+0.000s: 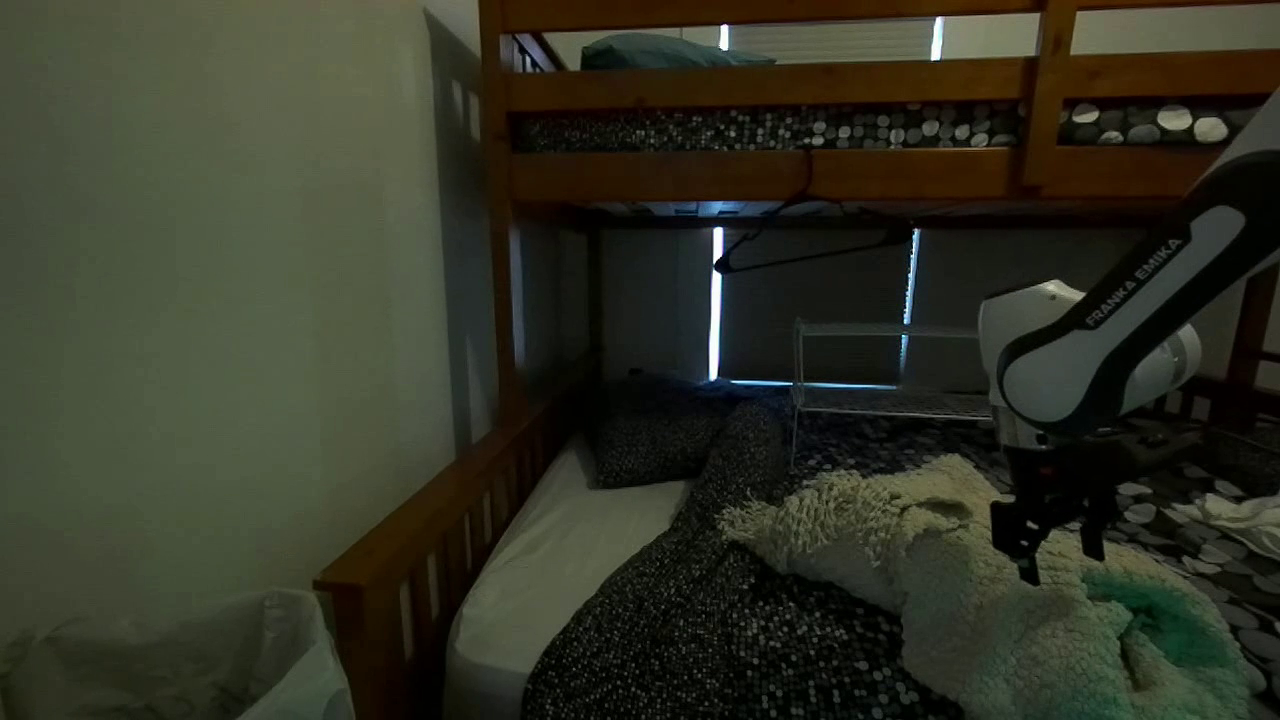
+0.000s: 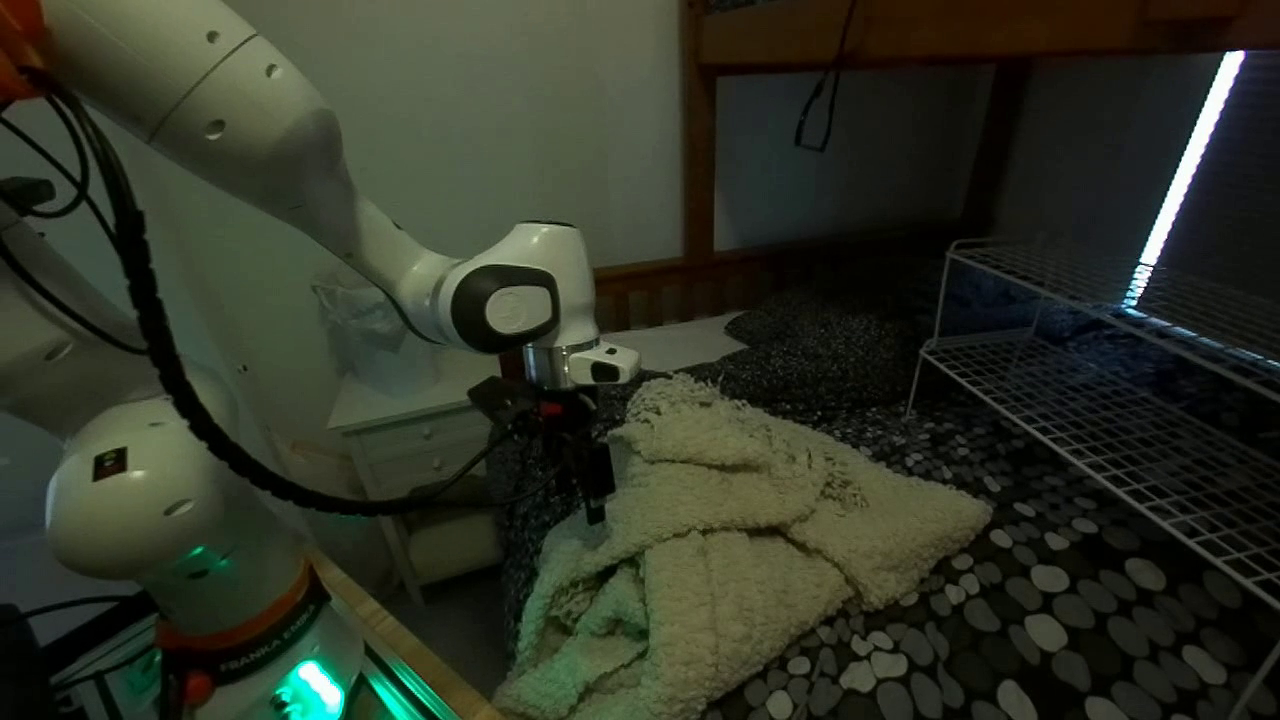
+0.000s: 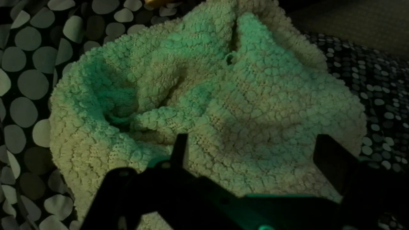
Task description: Fold the blanket
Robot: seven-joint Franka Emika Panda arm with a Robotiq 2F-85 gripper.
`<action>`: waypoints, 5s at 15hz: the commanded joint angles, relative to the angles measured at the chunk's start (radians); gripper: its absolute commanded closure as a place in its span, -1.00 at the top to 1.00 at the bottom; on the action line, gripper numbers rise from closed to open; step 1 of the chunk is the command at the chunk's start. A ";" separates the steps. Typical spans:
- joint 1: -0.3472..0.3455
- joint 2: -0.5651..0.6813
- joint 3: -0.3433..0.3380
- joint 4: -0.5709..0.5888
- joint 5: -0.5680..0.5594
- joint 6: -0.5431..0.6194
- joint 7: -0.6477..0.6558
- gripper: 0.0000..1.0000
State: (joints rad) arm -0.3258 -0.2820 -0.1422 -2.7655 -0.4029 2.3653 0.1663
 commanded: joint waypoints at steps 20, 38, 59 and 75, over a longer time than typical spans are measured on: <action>0.238 0.649 -0.306 0.127 -0.172 0.278 0.308 1.00; 0.494 0.621 -0.523 0.073 -0.361 0.361 0.466 -0.98; 0.288 -0.072 -0.136 0.065 -1.019 -0.372 0.957 -1.00; 0.131 0.343 -0.171 0.600 -0.996 0.272 1.010 -1.00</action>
State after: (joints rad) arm -0.1632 -0.0557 -0.3231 -2.3049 -1.4998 2.4751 1.1967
